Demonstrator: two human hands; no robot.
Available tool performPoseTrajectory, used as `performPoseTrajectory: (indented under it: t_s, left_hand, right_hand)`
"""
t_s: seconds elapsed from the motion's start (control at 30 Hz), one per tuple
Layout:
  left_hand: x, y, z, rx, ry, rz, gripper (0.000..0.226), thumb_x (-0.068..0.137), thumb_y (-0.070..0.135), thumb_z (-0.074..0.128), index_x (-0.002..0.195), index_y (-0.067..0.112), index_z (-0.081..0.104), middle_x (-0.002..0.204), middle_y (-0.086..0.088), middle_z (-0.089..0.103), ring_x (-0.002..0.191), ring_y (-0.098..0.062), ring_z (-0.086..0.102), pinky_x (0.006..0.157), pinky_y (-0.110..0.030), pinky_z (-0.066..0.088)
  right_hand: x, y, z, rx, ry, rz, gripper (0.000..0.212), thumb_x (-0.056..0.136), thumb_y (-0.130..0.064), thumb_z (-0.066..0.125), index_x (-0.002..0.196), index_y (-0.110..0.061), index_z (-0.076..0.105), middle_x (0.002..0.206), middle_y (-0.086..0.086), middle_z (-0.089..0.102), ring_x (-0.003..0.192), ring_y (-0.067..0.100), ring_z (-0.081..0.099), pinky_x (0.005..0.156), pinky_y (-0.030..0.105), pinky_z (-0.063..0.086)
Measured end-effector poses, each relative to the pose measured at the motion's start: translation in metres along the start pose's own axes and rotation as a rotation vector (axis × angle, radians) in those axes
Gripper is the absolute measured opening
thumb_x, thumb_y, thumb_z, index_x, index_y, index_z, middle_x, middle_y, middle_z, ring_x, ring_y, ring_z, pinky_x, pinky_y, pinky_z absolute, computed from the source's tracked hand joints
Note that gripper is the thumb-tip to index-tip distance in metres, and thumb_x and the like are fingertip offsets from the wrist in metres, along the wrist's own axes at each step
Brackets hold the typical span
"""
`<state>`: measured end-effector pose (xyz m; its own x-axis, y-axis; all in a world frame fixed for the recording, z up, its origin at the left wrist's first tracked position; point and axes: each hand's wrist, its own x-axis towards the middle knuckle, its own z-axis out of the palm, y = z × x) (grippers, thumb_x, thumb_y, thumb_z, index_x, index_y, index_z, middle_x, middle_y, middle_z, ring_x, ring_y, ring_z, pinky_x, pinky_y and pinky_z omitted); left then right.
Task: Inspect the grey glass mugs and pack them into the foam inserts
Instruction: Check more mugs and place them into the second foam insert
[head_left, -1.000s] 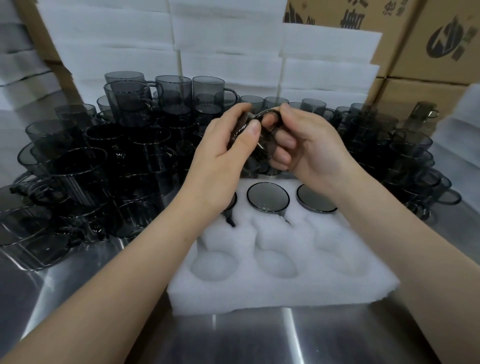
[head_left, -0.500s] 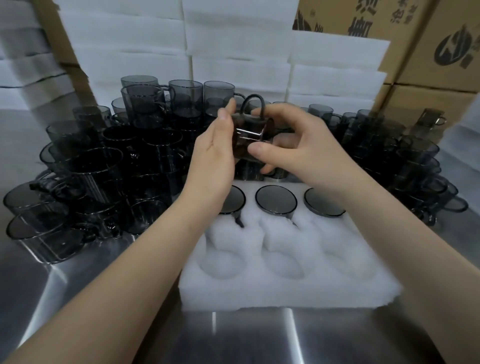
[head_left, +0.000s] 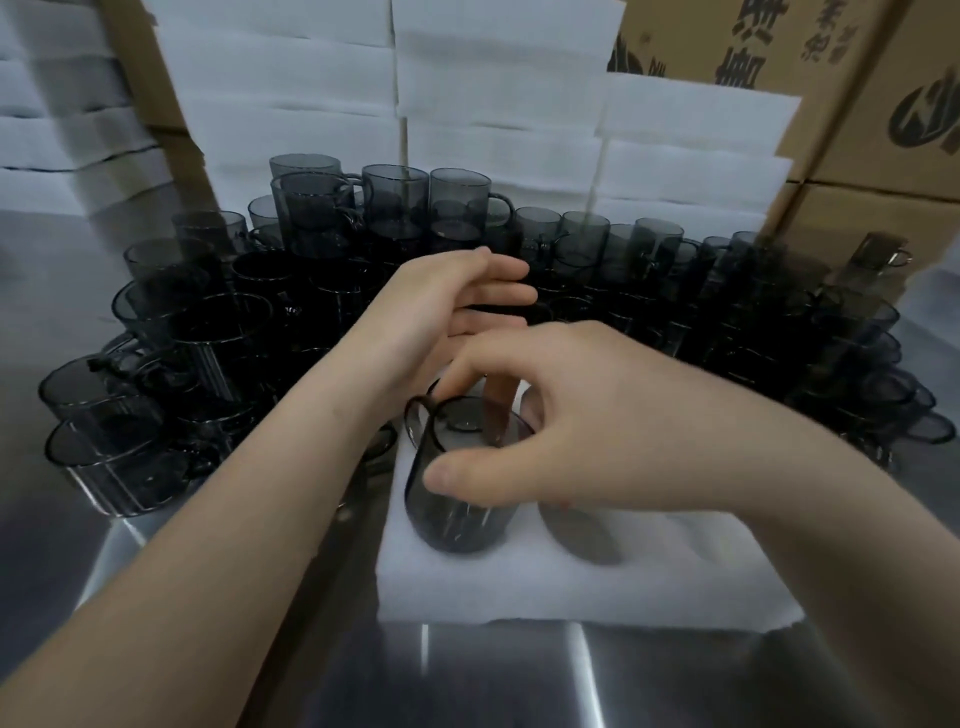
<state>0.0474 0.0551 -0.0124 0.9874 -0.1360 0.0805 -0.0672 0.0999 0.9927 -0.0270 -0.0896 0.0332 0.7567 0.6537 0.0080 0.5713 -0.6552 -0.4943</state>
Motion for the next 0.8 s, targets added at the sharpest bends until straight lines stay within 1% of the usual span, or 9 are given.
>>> performPoseTrajectory:
  t_s: [0.07, 0.17, 0.27, 0.37, 0.43, 0.53, 0.63, 0.73, 0.8]
  left_hand:
    - [-0.001, -0.002, 0.000, 0.016, -0.008, 0.015, 0.030, 0.102, 0.025, 0.041, 0.102, 0.016, 0.069, 0.096, -0.003, 0.076, 0.083, -0.018, 0.074, 0.064, -0.025, 0.057]
    - [-0.001, -0.005, 0.000, 0.041, 0.005, 0.034, 0.027, 0.101, 0.019, 0.043, 0.099, 0.015, 0.070, 0.091, -0.003, 0.076, 0.081, -0.018, 0.074, 0.067, -0.024, 0.058]
    - [0.000, -0.007, -0.001, 0.060, 0.012, 0.039, 0.028, 0.101, 0.017, 0.043, 0.096, 0.016, 0.070, 0.088, -0.003, 0.076, 0.081, -0.018, 0.073, 0.067, -0.023, 0.057]
    - [-0.001, -0.008, 0.000, 0.071, 0.023, 0.049, 0.027, 0.101, 0.016, 0.043, 0.096, 0.015, 0.070, 0.086, -0.003, 0.076, 0.080, -0.017, 0.073, 0.066, -0.022, 0.055]
    - [-0.002, -0.008, 0.001, 0.102, 0.035, 0.060, 0.026, 0.100, 0.014, 0.044, 0.096, 0.014, 0.070, 0.085, -0.003, 0.076, 0.078, -0.016, 0.072, 0.066, -0.022, 0.056]
    - [-0.003, -0.009, 0.005, 0.167, 0.053, 0.064, 0.026, 0.101, 0.014, 0.045, 0.095, 0.015, 0.070, 0.084, -0.001, 0.075, 0.077, -0.016, 0.071, 0.071, -0.025, 0.056]
    - [-0.005, -0.009, 0.009, 0.211, 0.065, 0.080, 0.025, 0.101, 0.013, 0.045, 0.096, 0.014, 0.070, 0.084, -0.001, 0.074, 0.075, -0.015, 0.068, 0.072, -0.026, 0.056]
    - [-0.007, -0.010, 0.013, 0.248, 0.072, 0.092, 0.024, 0.100, 0.012, 0.046, 0.097, 0.013, 0.070, 0.085, -0.002, 0.074, 0.072, -0.013, 0.066, 0.069, -0.024, 0.054]
    - [-0.007, -0.009, 0.014, 0.267, 0.073, 0.095, 0.024, 0.100, 0.011, 0.046, 0.097, 0.012, 0.070, 0.085, -0.003, 0.073, 0.070, -0.013, 0.065, 0.066, -0.022, 0.053]
  right_hand:
    - [-0.001, -0.006, 0.006, -0.099, 0.049, 0.007, 0.045, 0.070, -0.061, 0.063, 0.105, -0.033, 0.063, 0.067, -0.017, 0.056, 0.069, -0.012, 0.050, 0.057, 0.010, 0.040]
    - [0.001, -0.010, 0.015, -0.183, 0.044, -0.002, 0.060, 0.061, -0.063, 0.047, 0.106, -0.027, 0.064, 0.095, -0.010, 0.060, 0.086, 0.003, 0.054, 0.079, 0.029, 0.049]
    - [0.005, -0.005, 0.025, -0.241, 0.019, -0.006, 0.062, 0.064, -0.065, 0.043, 0.108, -0.027, 0.063, 0.102, -0.006, 0.060, 0.093, 0.011, 0.054, 0.086, 0.036, 0.048]
    - [0.007, 0.001, 0.037, -0.301, 0.065, -0.021, 0.055, 0.075, -0.065, 0.049, 0.114, -0.028, 0.061, 0.105, -0.003, 0.056, 0.093, 0.016, 0.050, 0.083, 0.036, 0.045]
    - [0.008, 0.004, 0.045, -0.370, 0.103, -0.043, 0.056, 0.078, -0.065, 0.044, 0.118, -0.028, 0.060, 0.104, -0.001, 0.054, 0.090, 0.018, 0.047, 0.076, 0.035, 0.041]
    - [0.007, 0.007, 0.056, -0.499, 0.151, -0.070, 0.052, 0.083, -0.063, 0.038, 0.115, -0.027, 0.058, 0.094, -0.001, 0.046, 0.068, 0.015, 0.034, 0.054, 0.029, 0.021]
    - [0.002, 0.004, 0.065, -0.562, 0.213, -0.041, 0.046, 0.088, -0.062, 0.041, 0.114, -0.026, 0.056, 0.085, -0.002, 0.037, 0.059, 0.012, 0.016, 0.050, 0.028, 0.005]
    - [-0.001, 0.002, 0.071, -0.671, 0.218, -0.008, 0.047, 0.090, -0.061, 0.039, 0.117, -0.027, 0.056, 0.085, -0.001, 0.041, 0.068, 0.019, 0.026, 0.051, 0.031, -0.001]
    - [-0.004, 0.002, 0.077, -0.735, 0.196, 0.021, 0.046, 0.089, -0.063, 0.040, 0.115, -0.029, 0.058, 0.085, -0.002, 0.052, 0.068, 0.021, 0.034, 0.051, 0.032, 0.003]
